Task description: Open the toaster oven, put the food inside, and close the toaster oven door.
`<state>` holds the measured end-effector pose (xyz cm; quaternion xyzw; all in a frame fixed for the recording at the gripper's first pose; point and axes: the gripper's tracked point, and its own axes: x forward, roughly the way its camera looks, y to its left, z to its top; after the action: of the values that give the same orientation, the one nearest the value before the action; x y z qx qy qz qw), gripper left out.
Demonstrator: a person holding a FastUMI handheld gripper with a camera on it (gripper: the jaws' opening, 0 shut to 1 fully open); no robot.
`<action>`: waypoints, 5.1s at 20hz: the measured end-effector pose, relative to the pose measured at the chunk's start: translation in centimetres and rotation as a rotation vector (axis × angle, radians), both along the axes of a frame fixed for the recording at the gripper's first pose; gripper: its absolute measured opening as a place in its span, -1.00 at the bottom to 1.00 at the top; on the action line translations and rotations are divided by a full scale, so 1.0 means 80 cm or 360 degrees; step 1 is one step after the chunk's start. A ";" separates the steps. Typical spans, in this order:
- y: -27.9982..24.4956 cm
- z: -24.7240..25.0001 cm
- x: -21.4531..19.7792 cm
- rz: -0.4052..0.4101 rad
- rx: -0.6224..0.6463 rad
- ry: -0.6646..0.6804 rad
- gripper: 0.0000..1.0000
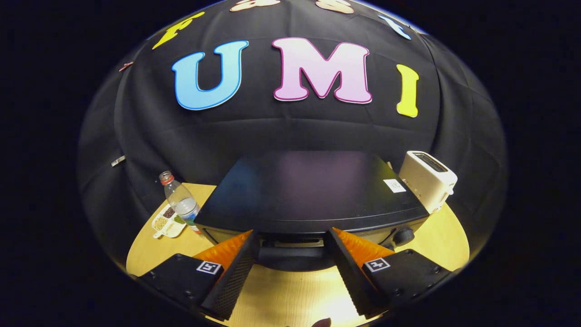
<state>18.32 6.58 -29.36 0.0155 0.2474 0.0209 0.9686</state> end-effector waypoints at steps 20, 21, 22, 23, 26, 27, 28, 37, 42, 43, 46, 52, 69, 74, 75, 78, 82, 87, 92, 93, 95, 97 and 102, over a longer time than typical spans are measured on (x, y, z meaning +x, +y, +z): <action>-0.007 -0.133 -0.174 -0.0067 -0.0070 0.0302 0.97; -0.009 -0.141 -0.181 -0.0065 -0.0080 0.0335 0.97; -0.011 -0.146 -0.189 -0.0062 -0.0089 0.0359 0.97; -0.014 -0.146 -0.196 -0.0067 -0.0087 0.0365 0.97; -0.015 -0.141 -0.209 -0.0081 -0.0018 0.0387 0.97; -0.015 -0.133 -0.215 -0.0084 0.0010 0.0395 0.97; -0.017 -0.123 -0.219 -0.0084 0.0031 0.0397 0.97; -0.148 -0.044 -0.268 0.0135 -0.0017 0.0634 0.97; -0.283 -0.069 -0.280 0.0098 0.0002 0.0902 0.97; -0.310 -0.080 -0.285 0.0082 0.0005 0.0968 0.96; -0.379 -0.118 -0.288 0.0058 0.0014 0.1122 0.98; -0.437 -0.189 -0.275 0.0042 0.0145 0.1346 0.68; -0.433 -0.231 -0.282 0.0170 0.0662 0.1505 -0.90; -0.428 -0.209 -0.285 0.0049 0.1110 0.1418 -0.90; -0.426 -0.206 -0.287 0.0036 0.1159 0.1403 -0.90; -0.402 -0.183 -0.290 -0.0067 0.1271 0.1326 -0.90; -0.341 -0.141 -0.297 -0.0310 0.1444 0.1191 -0.90; -0.234 -0.109 -0.294 -0.0496 0.1598 0.1029 -0.90; -0.146 -0.090 -0.243 -0.0766 0.1745 0.0795 -0.90; -0.134 -0.089 -0.227 -0.0812 0.1753 0.0741 -0.90; -0.107 -0.091 -0.199 -0.0921 0.1813 0.0667 -0.90; -0.092 -0.094 -0.175 -0.1041 0.1869 0.0614 -0.90; -0.062 -0.113 -0.112 -0.1346 0.1959 0.0486 -0.90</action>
<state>9.36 1.58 -38.43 0.6490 0.2953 -0.2202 0.6656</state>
